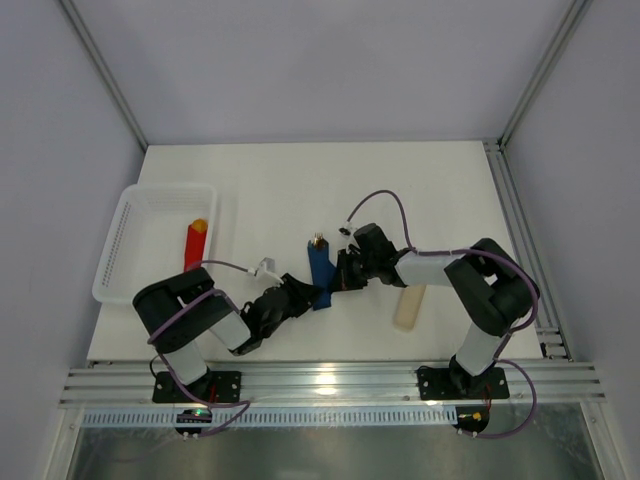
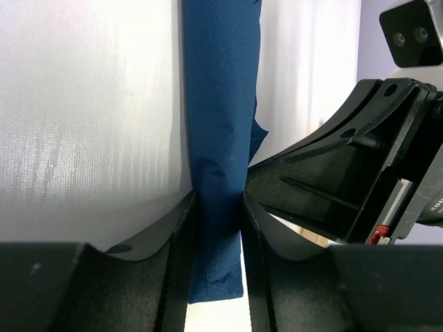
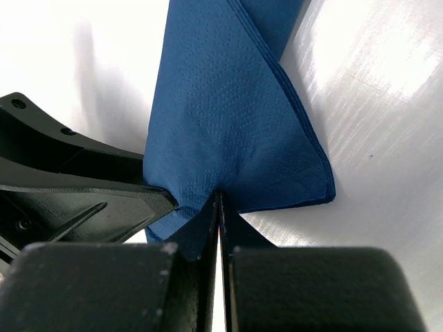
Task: Place the utensils on the paper napkin and roll it up
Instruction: Pick up the utensils from the center of the board.
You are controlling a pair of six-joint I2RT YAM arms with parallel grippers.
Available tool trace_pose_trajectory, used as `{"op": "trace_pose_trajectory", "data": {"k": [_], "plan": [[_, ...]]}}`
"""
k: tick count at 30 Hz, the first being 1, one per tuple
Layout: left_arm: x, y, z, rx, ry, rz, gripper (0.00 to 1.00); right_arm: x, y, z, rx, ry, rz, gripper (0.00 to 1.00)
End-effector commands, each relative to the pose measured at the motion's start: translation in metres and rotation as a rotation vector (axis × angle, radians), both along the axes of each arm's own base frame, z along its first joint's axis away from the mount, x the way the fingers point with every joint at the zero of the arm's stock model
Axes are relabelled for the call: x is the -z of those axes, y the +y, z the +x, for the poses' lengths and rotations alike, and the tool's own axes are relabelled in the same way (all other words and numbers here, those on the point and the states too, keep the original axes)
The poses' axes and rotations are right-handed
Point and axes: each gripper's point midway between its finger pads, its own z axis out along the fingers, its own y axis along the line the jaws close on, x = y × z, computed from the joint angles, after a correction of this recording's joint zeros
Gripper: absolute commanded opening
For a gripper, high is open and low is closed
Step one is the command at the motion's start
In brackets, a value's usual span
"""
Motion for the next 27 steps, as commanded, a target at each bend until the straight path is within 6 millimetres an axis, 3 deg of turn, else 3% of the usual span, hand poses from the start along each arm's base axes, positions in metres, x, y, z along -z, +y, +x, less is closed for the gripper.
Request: {"op": "trace_pose_trajectory", "data": {"k": [1,4,12,27], "plan": [[0.093,0.063,-0.047,0.042,0.221,0.381,0.33,-0.008,-0.004,0.006,0.005,-0.048,-0.033,0.04],[0.093,0.064,-0.047,0.039,0.222,0.379,0.3,-0.012,-0.005,0.008,0.005,-0.063,-0.039,0.03],[0.093,0.063,-0.048,0.038,0.218,0.369,0.08,-0.021,-0.008,0.014,0.015,-0.095,-0.061,0.04],[0.088,0.061,-0.047,0.046,0.196,0.35,0.0,-0.043,-0.031,0.016,0.066,-0.129,-0.053,0.04]]}}
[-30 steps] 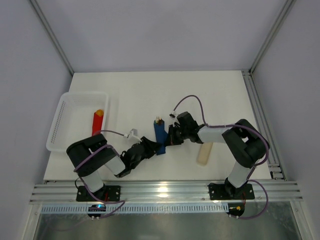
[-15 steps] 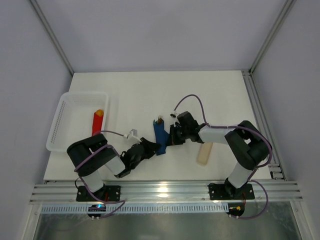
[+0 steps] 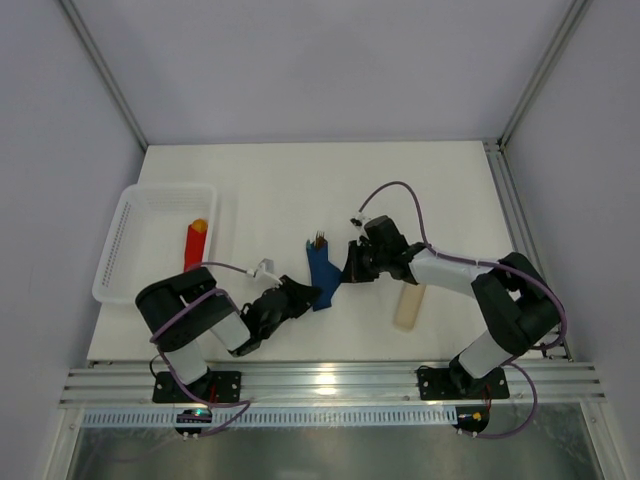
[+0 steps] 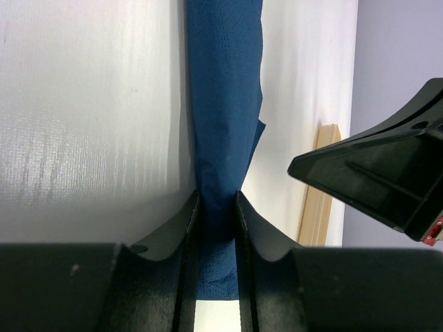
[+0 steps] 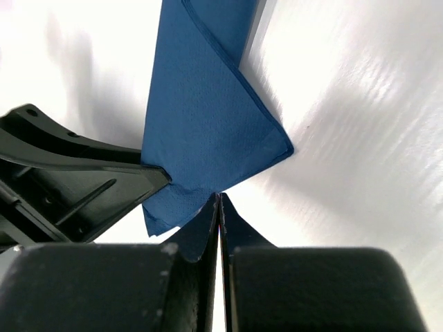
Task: Place the utensils on the paper napkin and roll it up
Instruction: Pick up the utensils from the center of the board.
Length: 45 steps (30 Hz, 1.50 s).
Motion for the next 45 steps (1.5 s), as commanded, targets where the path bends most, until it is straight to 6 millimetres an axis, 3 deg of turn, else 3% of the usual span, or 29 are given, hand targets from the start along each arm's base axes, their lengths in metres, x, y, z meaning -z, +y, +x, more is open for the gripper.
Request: {"op": "trace_pose_trajectory", "data": {"k": [1,14,30,45], "plan": [[0.085,0.059,-0.045,0.056,0.193,0.361,0.0,-0.017,-0.002,0.005,0.0,-0.055,0.02,0.04],[0.082,0.063,-0.045,0.059,0.164,0.362,0.0,-0.015,0.008,0.006,-0.033,-0.035,0.058,0.16],[0.068,0.059,-0.043,0.081,0.121,0.354,0.0,-0.017,0.038,0.009,-0.097,-0.017,0.134,0.32],[0.057,0.054,-0.043,0.096,0.086,0.305,0.0,-0.008,0.046,0.014,-0.097,0.007,0.148,0.43]]}}
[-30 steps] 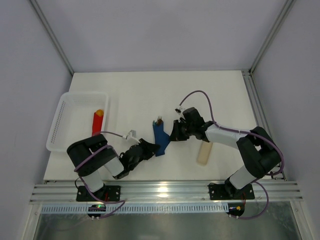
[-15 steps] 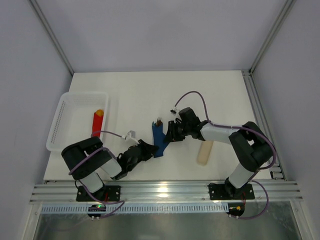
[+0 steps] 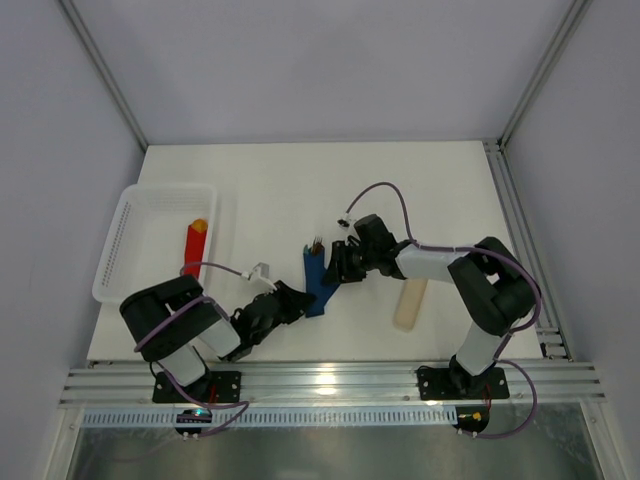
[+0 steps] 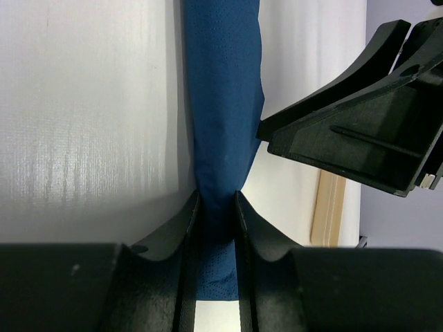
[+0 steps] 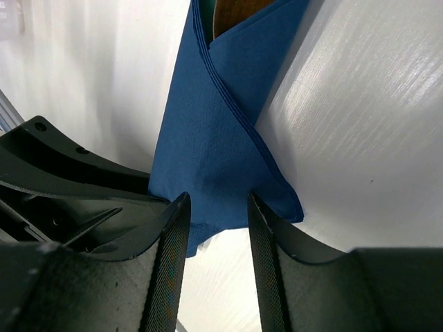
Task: Place the utensils on the paper napkin and roll it up
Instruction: Pick up the utensils from the center of the board.
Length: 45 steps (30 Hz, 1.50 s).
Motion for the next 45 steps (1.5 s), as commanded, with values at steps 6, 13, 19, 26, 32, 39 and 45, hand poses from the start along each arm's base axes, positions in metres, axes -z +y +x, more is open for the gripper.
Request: {"op": "trace_pose_trajectory", "data": {"k": [6,13,19,26,32,39,45], "plan": [[0.051,0.037,-0.029,0.049,0.089,0.244,0.0,-0.015,0.016,0.009,-0.023,-0.041,0.076,0.45],[0.045,0.036,-0.029,0.047,0.072,0.241,0.0,-0.024,0.023,0.004,-0.046,-0.033,0.121,0.45],[0.039,0.034,-0.028,0.046,0.059,0.235,0.0,-0.018,0.025,-0.003,-0.049,-0.012,0.107,0.46],[0.024,0.032,-0.024,0.036,0.038,0.217,0.0,-0.016,0.023,-0.008,-0.044,-0.009,0.099,0.46],[0.003,0.025,-0.02,0.031,0.021,0.179,0.0,-0.018,0.023,-0.013,-0.049,-0.011,0.098,0.46],[-0.004,0.02,-0.018,0.03,0.017,0.161,0.0,-0.026,0.029,-0.019,-0.071,-0.024,0.121,0.46],[-0.004,0.017,-0.018,0.035,0.019,0.146,0.0,-0.031,0.031,-0.024,-0.085,-0.02,0.136,0.46]]}}
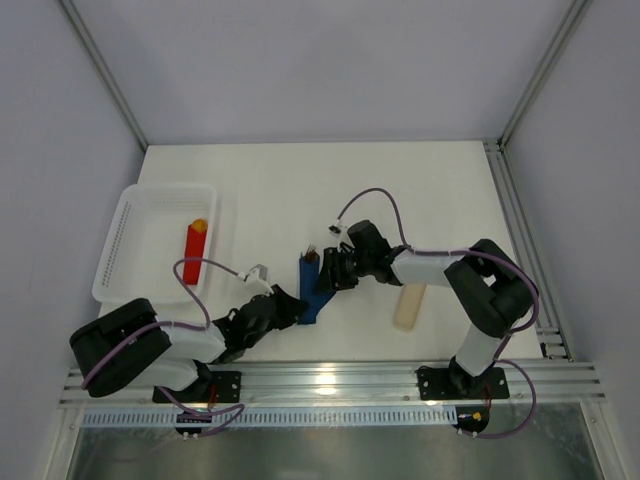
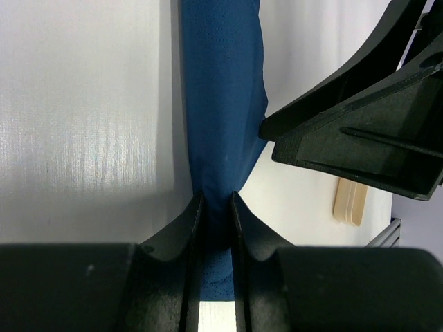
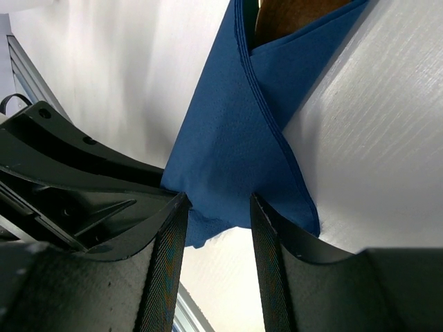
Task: Place the utensils on the paper napkin and roll it up
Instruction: Pick up the utensils from the center of the board.
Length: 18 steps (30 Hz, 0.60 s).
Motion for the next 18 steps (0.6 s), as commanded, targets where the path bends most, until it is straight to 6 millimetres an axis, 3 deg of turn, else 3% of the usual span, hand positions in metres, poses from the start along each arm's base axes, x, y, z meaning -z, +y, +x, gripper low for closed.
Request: {"op": "trace_pose_trajectory", "data": {"k": [1,14,18], "plan": [[0.003,0.001,0.002,-0.005,-0.009,0.034,0.0,-0.025,0.009,0.002,-0.01,-0.051,0.073,0.46],[-0.034,-0.005,0.006,-0.018,-0.036,-0.045,0.0,-0.023,0.008,-0.006,-0.007,-0.03,0.075,0.46],[-0.035,-0.005,0.006,-0.02,-0.033,-0.049,0.0,-0.026,0.012,-0.008,-0.02,-0.031,0.091,0.46]]}}
